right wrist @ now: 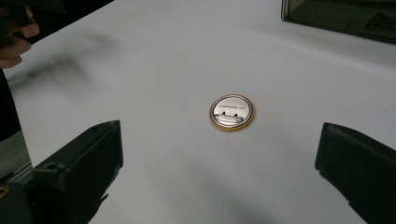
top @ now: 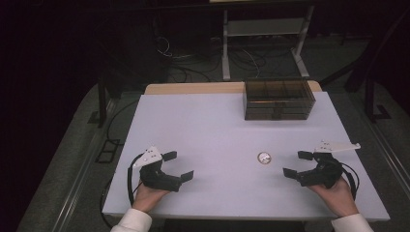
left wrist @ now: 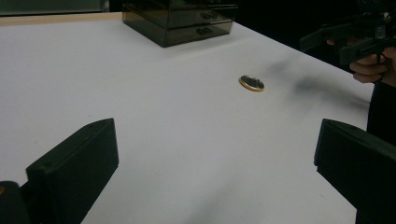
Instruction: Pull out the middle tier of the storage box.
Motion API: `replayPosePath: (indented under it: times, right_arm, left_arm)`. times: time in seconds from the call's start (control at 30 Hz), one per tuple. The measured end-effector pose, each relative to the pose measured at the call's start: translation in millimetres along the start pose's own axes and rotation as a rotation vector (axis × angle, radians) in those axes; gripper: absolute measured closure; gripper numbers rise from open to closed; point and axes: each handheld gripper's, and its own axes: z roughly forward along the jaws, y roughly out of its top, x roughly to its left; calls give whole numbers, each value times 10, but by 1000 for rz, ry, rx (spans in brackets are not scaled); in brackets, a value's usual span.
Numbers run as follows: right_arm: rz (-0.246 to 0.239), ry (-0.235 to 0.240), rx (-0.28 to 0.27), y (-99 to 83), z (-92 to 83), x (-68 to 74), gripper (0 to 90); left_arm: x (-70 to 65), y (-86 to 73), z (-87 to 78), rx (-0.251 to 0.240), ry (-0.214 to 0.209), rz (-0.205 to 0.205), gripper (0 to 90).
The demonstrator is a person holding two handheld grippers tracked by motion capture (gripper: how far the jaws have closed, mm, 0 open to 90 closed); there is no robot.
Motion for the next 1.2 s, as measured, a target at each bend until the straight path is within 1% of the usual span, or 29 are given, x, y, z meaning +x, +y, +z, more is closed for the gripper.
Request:
replayPosePath:
  times: [0.4, 0.63, 0.77, 1.2]
  right_arm:
    - [18, -6, 21, 98, 21, -33, 4]
    - [18, -5, 35, 135, 43, -49, 4]
    - [21, -2, 48, 180, 54, -86, 4]
    - [27, 8, 63, 295, 84, -160, 4]
  left_arm:
    - [-9, -6, 6, 0, -1, 1, 0]
    - [-11, -13, 13, 0, 1, -2, 0]
    - [-6, -18, 19, -1, 1, -5, 0]
    - [6, -22, 23, -4, 6, -8, 0]
